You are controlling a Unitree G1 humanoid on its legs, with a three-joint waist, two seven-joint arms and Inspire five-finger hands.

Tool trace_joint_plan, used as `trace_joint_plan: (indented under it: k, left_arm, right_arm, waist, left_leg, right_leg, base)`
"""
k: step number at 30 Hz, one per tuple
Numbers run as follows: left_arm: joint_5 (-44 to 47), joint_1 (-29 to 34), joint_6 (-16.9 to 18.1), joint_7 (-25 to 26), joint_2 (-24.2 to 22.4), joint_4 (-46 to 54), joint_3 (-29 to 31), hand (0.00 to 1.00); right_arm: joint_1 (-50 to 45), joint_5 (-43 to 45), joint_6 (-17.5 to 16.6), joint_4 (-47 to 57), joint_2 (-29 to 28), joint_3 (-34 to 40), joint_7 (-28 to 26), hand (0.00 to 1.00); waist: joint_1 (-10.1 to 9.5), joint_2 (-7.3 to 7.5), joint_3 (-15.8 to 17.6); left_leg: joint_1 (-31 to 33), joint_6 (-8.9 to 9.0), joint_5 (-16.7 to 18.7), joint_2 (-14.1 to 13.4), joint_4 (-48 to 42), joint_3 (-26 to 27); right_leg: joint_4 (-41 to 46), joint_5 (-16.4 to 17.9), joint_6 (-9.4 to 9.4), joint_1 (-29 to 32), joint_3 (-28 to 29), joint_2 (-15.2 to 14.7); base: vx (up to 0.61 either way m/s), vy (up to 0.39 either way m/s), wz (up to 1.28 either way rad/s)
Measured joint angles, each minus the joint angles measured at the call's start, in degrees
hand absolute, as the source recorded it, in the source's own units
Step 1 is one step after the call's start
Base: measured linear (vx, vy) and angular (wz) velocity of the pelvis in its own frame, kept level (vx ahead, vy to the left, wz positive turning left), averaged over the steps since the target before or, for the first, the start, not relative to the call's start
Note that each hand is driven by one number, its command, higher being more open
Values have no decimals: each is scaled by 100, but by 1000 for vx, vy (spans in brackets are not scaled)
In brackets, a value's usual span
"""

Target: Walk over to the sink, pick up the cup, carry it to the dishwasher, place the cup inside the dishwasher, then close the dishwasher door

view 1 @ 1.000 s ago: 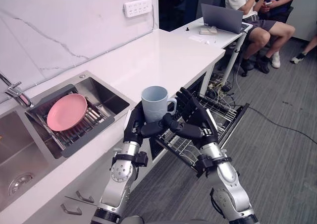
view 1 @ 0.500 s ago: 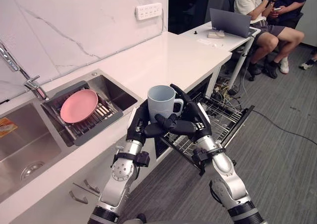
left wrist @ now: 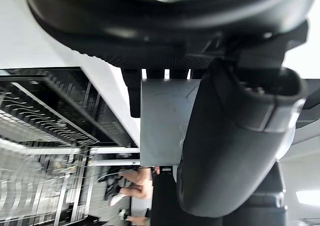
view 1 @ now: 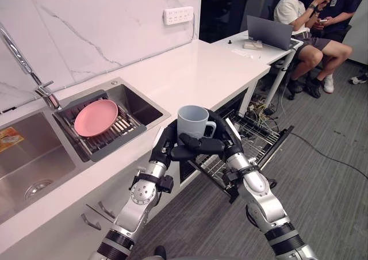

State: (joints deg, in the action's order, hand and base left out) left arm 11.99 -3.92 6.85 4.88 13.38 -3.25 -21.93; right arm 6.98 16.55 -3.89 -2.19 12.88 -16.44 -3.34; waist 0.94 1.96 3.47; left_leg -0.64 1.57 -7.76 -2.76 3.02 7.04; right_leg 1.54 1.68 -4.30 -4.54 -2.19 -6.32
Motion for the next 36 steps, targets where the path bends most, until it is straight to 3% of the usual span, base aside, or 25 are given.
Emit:
trace_joint_plan:
  k: [1,2,14,21,28,31,36]
  left_arm:
    - [-1,1,0,-10,8,-33,-1,30]
    - [-3,1,15,-26,13,-79,0,90]
    - [-536,612,150,-266,-545,393,461,90]
    - [-935,869,259,-284,-802,556,542,90]
    - [-1033,1851,88,-255,-787,529,709,90]
    - [-1208,1910,69,-218,-812,530,685,90]
    - [-1192,1904,49,-222,-1033,519,628,90]
  right_arm:
    - [0,0,29,-13,-4,-6,-5,30]
    - [0,-31,52,-26,-4,-6,-10,30]
    - [-455,-940,81,705,-150,290,-270,30]
    - [-784,-1834,-92,1041,-429,525,-244,30]
    - [-860,-3119,-203,1039,-518,2203,974,30]
    - [-1143,-3426,-203,1035,-520,2293,1252,30]
    - [-1342,-3344,-201,571,-631,2109,1262,30]
  waist:
    - [0,0,0]
    - [-1,0,0]
    - [28,-6,3]
    - [115,-27,17]
    - [134,-59,40]
    - [150,-71,39]
    - [148,-145,-7]
  left_leg:
    - [0,5,-4,-12,4,7]
    - [0,12,-7,-20,5,7]
    - [-105,42,-97,-16,195,1]
    - [-129,82,-68,-15,199,-24]
    - [-81,74,-72,16,197,-78]
    - [-67,69,-76,3,197,-77]
    - [19,75,-71,1,198,-95]
  right_leg:
    - [-5,-6,3,4,8,9]
    - [-9,-15,8,4,12,25]
    - [-31,-19,12,-17,-4,61]
    - [-29,68,-45,-43,-37,55]
    - [-64,47,-29,-40,-106,28]
    - [-83,48,-23,-40,-111,41]
    - [-111,53,-18,23,-135,43]
  base:
    - [-6,-9,-4]
    - [0,0,0]
    - [-1,0,0]
    - [-5,0,0]
    - [16,-2,4]
    - [11,-8,0]
    - [-2,-2,2]
